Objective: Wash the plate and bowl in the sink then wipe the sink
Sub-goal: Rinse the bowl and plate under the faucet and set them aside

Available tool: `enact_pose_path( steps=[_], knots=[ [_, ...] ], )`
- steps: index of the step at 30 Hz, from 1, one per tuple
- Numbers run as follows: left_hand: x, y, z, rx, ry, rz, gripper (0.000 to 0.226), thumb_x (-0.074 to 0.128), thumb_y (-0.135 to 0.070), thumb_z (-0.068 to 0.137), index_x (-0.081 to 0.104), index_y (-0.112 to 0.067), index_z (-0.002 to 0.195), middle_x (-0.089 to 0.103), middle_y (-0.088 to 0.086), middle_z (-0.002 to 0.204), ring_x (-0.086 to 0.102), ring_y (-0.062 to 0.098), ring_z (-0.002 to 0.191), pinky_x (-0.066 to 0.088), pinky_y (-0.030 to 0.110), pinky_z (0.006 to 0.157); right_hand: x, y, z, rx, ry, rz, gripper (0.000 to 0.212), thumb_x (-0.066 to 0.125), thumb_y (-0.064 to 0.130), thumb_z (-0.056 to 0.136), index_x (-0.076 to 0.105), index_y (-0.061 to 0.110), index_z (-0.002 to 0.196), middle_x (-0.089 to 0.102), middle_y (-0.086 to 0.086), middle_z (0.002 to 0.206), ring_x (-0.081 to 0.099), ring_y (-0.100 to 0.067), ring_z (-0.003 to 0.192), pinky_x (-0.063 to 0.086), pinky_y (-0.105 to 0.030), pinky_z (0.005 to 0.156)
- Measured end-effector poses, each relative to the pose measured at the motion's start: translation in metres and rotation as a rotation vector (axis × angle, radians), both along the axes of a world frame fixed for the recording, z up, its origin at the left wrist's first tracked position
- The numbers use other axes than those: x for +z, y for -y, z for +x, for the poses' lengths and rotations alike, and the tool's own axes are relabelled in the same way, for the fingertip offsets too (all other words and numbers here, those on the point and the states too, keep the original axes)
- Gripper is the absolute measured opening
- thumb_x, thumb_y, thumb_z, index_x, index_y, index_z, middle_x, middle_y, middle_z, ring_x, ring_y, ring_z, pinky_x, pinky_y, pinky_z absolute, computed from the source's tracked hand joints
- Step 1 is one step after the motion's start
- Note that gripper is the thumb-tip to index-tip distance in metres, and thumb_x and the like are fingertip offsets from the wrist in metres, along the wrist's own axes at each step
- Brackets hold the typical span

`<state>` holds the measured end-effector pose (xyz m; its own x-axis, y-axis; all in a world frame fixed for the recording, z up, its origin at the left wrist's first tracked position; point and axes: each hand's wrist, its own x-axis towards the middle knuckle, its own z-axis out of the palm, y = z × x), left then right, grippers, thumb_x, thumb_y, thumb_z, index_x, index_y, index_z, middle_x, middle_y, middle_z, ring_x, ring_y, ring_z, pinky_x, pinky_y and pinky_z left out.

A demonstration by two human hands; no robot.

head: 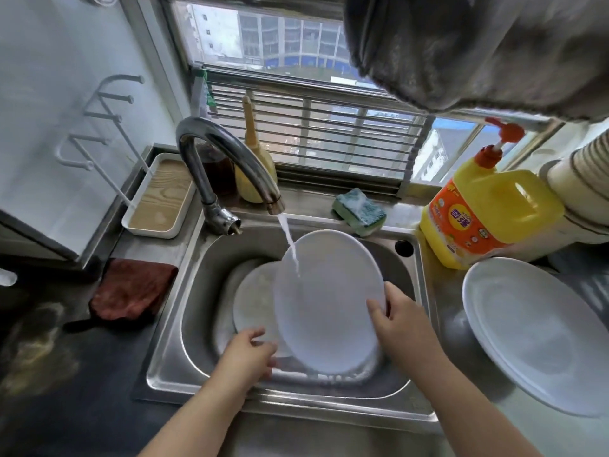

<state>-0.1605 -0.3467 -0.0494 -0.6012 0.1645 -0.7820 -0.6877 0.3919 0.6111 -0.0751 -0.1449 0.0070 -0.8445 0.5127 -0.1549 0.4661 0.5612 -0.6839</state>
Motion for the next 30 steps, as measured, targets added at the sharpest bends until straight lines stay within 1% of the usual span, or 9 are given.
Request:
enact_pose_path(
  steps=[2,6,11,14,16,18,21,24,30],
  knots=[
    [0.008,-0.02,-0.006,-0.029,-0.046,0.062,0.034,0.055,-0.013,0.095,0.049,-0.004,0.127,0.06,0.01,0.099,0.063,0.026,0.082,0.049,0.033,0.071,-0.006,0.004,0.004,0.09,-0.008,0.325,0.012,0.057,0.02,0.092,0.061,0.02,0.103,0.069,-0.005,0.074,0.065,-0.028,0.065,0.047,-0.031,0.052],
    [0.035,-0.049,-0.024,0.272,0.16,0.45,0.04,0.044,-0.039,0.098,0.058,-0.003,0.109,0.067,0.013,0.094,0.065,0.024,0.085,0.053,0.035,0.077,-0.029,0.019,0.006,0.289,-0.103,0.705,0.041,0.078,0.004,0.065,0.072,0.016,0.104,0.073,-0.001,0.076,0.066,-0.018,0.051,0.047,-0.024,0.037],
    [0.024,-0.037,-0.028,0.585,0.289,0.566,0.032,0.037,-0.002,0.1,0.045,0.01,0.129,0.064,0.02,0.088,0.06,0.026,0.081,0.052,0.037,0.072,-0.054,0.017,0.016,0.352,-0.247,0.701,0.052,0.077,-0.001,0.066,0.069,0.014,0.115,0.07,-0.01,0.112,0.068,-0.026,0.1,0.055,-0.037,0.081],
    [0.016,-0.021,-0.023,0.595,0.28,0.601,0.028,0.038,-0.001,0.099,0.05,0.002,0.124,0.069,0.016,0.084,0.063,0.025,0.082,0.059,0.034,0.062,-0.065,0.015,0.019,0.353,-0.091,0.46,0.071,0.072,0.013,0.08,0.04,0.028,0.142,0.041,0.0,0.146,0.038,-0.022,0.136,0.033,-0.047,0.11],
    [0.012,-0.009,-0.026,0.579,0.246,0.638,0.023,0.038,-0.004,0.1,0.053,-0.005,0.117,0.073,0.012,0.08,0.067,0.023,0.08,0.058,0.032,0.062,-0.059,0.016,0.02,0.179,0.027,0.057,0.074,0.053,0.011,0.091,0.014,0.039,0.147,0.014,0.012,0.156,0.012,-0.01,0.145,0.014,-0.039,0.119],
    [0.009,0.003,-0.032,0.555,0.23,0.674,0.021,0.039,-0.008,0.1,0.056,-0.01,0.112,0.074,0.009,0.081,0.069,0.022,0.08,0.06,0.034,0.063,-0.052,0.016,0.011,-0.105,0.034,-0.406,0.065,0.041,0.008,0.096,0.014,0.034,0.149,0.022,0.01,0.153,0.022,-0.01,0.141,0.021,-0.035,0.116],
    [0.004,0.02,-0.038,0.489,0.197,0.72,0.024,0.056,-0.009,0.091,0.059,-0.016,0.115,0.075,0.007,0.089,0.073,0.018,0.075,0.059,0.029,0.056,-0.047,0.013,-0.019,-0.424,-0.054,-0.922,0.032,0.036,0.018,0.102,0.051,0.014,0.129,0.062,-0.005,0.12,0.06,-0.016,0.103,0.049,-0.034,0.089],
    [0.0,0.031,-0.044,0.404,0.165,0.733,0.073,0.089,-0.017,0.054,0.059,-0.019,0.121,0.073,0.008,0.101,0.072,0.02,0.082,0.059,0.031,0.061,-0.051,0.009,-0.044,-0.57,-0.074,-1.069,0.021,0.046,0.015,0.098,0.064,0.004,0.1,0.071,-0.008,0.084,0.065,-0.017,0.074,0.053,-0.03,0.065],
    [-0.01,0.033,-0.06,0.329,0.186,0.567,0.045,0.051,-0.002,0.093,0.047,-0.015,0.135,0.064,0.013,0.114,0.064,0.026,0.093,0.06,0.034,0.064,-0.057,0.0,-0.061,-0.738,-0.161,-1.245,0.024,0.035,0.009,0.102,0.057,0.002,0.111,0.065,-0.015,0.101,0.063,-0.025,0.09,0.052,-0.035,0.072]
  ],
)
